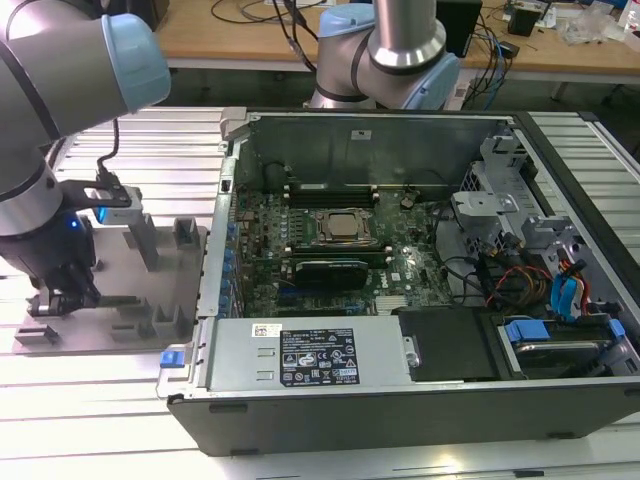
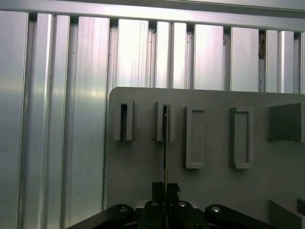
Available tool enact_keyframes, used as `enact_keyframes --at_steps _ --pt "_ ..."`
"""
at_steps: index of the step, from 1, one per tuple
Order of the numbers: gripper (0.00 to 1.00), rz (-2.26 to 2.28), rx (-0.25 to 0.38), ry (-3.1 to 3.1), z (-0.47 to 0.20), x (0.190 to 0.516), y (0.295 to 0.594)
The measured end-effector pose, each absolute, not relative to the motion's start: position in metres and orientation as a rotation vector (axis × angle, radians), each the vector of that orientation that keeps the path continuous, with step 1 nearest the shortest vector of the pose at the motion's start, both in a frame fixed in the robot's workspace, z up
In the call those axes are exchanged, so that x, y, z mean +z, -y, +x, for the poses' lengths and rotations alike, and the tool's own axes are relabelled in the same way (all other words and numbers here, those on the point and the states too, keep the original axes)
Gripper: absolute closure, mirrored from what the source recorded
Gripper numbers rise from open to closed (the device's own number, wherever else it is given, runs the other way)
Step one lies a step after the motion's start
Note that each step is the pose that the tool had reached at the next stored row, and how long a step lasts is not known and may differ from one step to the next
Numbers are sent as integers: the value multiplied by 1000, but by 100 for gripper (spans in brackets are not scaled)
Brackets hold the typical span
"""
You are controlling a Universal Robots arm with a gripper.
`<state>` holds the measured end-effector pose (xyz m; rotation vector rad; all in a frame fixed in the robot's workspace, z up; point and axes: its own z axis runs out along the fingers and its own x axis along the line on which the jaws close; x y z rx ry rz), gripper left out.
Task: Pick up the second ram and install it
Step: 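Pick up the second ram and move it above second insertion slot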
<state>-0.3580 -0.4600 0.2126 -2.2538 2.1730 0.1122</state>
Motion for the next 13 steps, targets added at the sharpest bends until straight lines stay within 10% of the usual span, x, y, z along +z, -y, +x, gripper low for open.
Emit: enact_keyframes --at_steps 13 --pt "89 -2254 112 -2173 -358 239 460"
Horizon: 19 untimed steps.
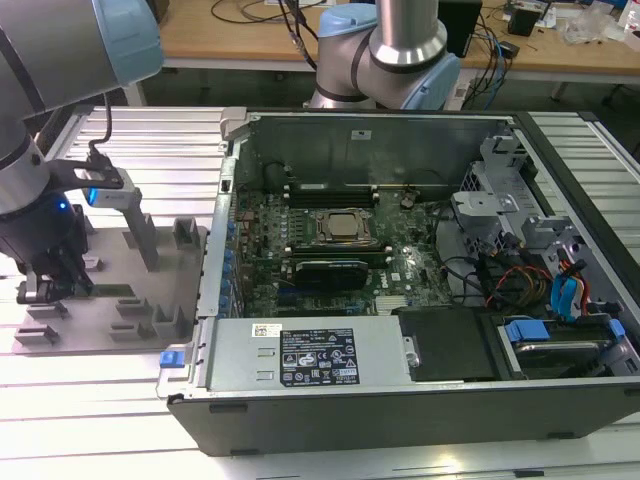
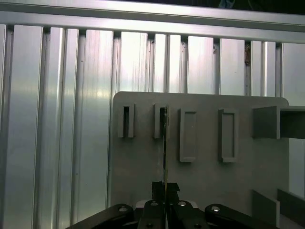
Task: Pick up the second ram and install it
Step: 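Pick up the second ram and move it above second insertion slot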
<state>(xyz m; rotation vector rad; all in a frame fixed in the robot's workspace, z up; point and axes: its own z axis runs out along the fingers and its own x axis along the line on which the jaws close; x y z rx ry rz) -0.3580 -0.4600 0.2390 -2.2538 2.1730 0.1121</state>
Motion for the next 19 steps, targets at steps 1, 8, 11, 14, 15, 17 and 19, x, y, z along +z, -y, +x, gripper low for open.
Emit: enact_keyframes --at_steps 1,8,11,14,15,17,19 --pt "89 -2254 112 -2173 -358 241 460" --pt "89 -2254 112 -2173 -358 252 460" --pt "89 -2254 112 -2173 -358 259 460" --pt "89 -2254 112 -2173 -358 267 460" --pt "89 -2254 112 -2173 -358 270 460" --pt "89 -2254 112 -2173 -358 273 460" --pt "89 -2254 112 -2173 -358 276 460"
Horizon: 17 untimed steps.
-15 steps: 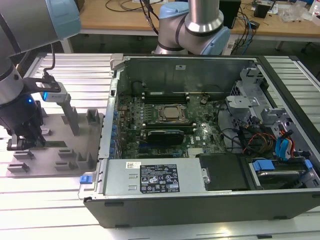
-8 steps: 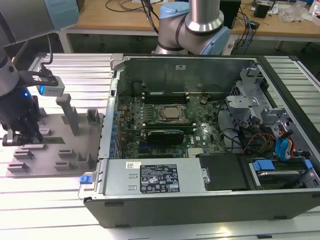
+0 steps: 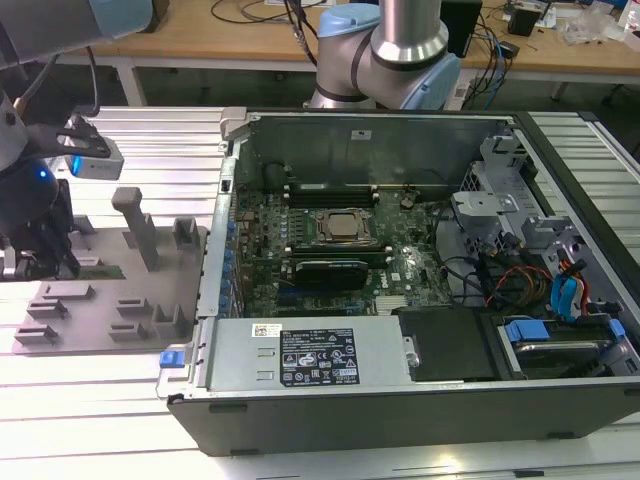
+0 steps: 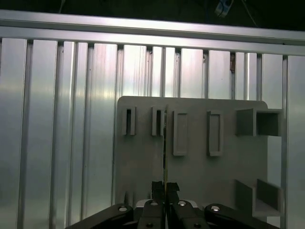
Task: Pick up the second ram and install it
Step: 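Pick up the second ram and move it above second insertion slot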
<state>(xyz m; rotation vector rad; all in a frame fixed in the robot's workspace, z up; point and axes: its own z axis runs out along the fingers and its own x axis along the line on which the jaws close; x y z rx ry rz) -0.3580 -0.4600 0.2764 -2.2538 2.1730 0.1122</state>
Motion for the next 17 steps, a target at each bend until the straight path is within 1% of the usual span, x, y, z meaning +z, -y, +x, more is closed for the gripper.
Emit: enact_keyframes --at_steps 4,11,17 --pt "89 -2254 112 -2173 -358 286 460" --pt "89 -2254 112 -2173 -358 311 460" --pt "89 -2254 112 -2173 -358 322 460"
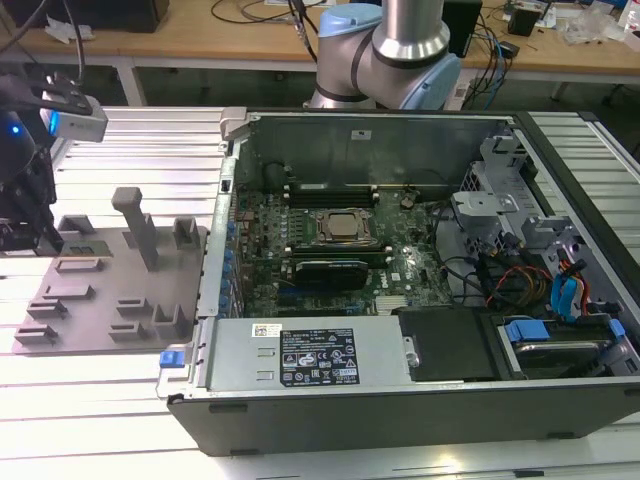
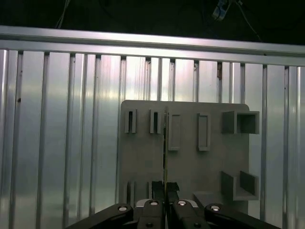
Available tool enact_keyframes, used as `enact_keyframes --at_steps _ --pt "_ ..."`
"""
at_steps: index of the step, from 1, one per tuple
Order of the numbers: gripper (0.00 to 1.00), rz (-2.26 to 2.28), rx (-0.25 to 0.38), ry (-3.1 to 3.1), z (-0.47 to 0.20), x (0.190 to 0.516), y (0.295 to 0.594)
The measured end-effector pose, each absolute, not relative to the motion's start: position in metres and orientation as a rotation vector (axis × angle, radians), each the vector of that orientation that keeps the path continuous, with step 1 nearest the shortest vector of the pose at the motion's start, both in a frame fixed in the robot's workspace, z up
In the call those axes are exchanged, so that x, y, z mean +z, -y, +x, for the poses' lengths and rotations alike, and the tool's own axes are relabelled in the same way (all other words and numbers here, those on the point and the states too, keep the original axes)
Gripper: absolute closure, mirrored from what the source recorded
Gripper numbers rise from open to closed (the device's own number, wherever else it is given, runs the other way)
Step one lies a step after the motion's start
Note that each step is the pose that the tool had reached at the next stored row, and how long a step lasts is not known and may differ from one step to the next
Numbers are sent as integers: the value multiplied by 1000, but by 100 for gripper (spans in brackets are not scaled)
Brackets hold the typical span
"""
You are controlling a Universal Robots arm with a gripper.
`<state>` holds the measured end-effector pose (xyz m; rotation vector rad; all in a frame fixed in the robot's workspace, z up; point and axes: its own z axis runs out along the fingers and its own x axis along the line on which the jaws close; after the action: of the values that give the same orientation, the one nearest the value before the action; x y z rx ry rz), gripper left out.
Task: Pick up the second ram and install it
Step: 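Pick up the second ram and move it above second insertion slot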
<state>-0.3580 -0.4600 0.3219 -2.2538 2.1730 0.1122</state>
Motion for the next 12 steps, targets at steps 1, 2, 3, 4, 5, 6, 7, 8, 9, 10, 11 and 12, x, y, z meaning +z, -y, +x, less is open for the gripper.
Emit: enact_keyframes --at_steps 1,2,3,4,5,6,7,8,9,10,11,12 --pt "89 -2254 112 -2173 -358 325 460" --pt "89 -2254 112 -2173 -358 326 460" --pt "89 -2254 112 -2173 -358 328 460" --pt "89 -2254 112 -2173 -358 330 460" --pt "89 -2254 112 -2173 -358 332 460" --pt "89 -2254 112 -2173 -358 335 460" --pt "89 -2254 112 -2173 -358 337 460" --pt "89 -2254 112 -2173 -358 338 460" --pt "89 -2254 112 -2173 -358 339 460" --pt "89 -2254 112 -2173 -358 341 460" --pt "89 -2254 112 -2173 -358 342 460" --pt "89 -2254 112 -2173 -358 343 460"
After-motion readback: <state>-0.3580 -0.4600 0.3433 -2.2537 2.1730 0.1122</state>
